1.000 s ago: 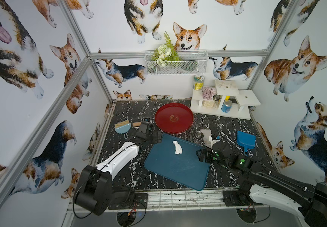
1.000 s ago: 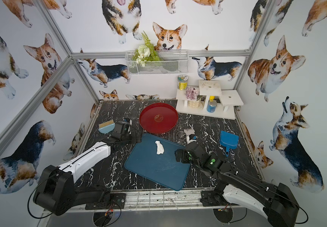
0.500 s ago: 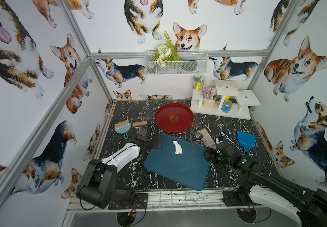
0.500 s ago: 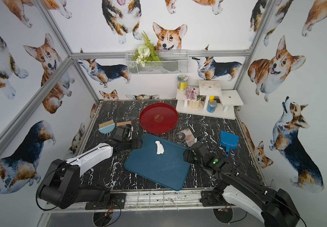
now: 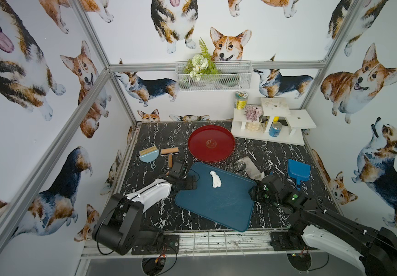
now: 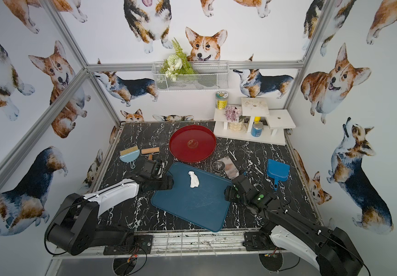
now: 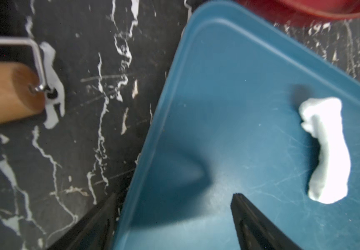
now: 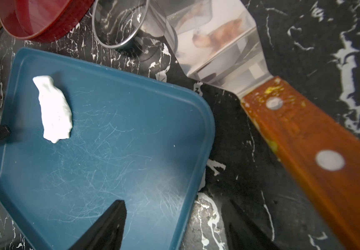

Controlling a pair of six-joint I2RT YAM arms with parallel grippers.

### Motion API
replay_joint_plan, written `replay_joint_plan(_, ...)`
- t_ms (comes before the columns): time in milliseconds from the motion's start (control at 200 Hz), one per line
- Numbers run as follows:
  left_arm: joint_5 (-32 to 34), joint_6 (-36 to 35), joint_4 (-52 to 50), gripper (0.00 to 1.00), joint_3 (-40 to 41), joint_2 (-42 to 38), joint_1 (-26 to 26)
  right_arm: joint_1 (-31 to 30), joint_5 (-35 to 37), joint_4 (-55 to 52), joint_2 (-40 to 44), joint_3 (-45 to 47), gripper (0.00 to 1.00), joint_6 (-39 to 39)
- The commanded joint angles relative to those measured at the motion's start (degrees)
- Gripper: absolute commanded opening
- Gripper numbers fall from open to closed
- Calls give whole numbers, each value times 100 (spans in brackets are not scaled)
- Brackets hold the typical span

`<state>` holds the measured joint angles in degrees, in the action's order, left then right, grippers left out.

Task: Roll out the dumpling wrappers from the dough
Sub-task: Adjust the work surface at the center of the board.

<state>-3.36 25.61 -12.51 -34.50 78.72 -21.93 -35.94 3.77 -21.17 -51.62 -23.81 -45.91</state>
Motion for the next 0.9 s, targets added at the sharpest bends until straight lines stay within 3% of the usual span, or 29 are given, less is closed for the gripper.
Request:
replay_joint_plan(0, -67, 167, 74, 85, 96, -136, -76, 8, -143, 85, -65, 52, 73, -75)
replay_joint_plan(350, -126, 480, 82, 76, 370, -446, -421, 6, -274, 464, -586, -16, 64, -17)
replay_joint_plan(696, -100, 595, 66, 66, 585, -744, -452, 10, 458, -116, -648, -132, 65, 133)
replay_joint_plan(896, -89, 595, 101, 64, 628, -735, -470, 58, 485, -72, -702, -71, 64, 142)
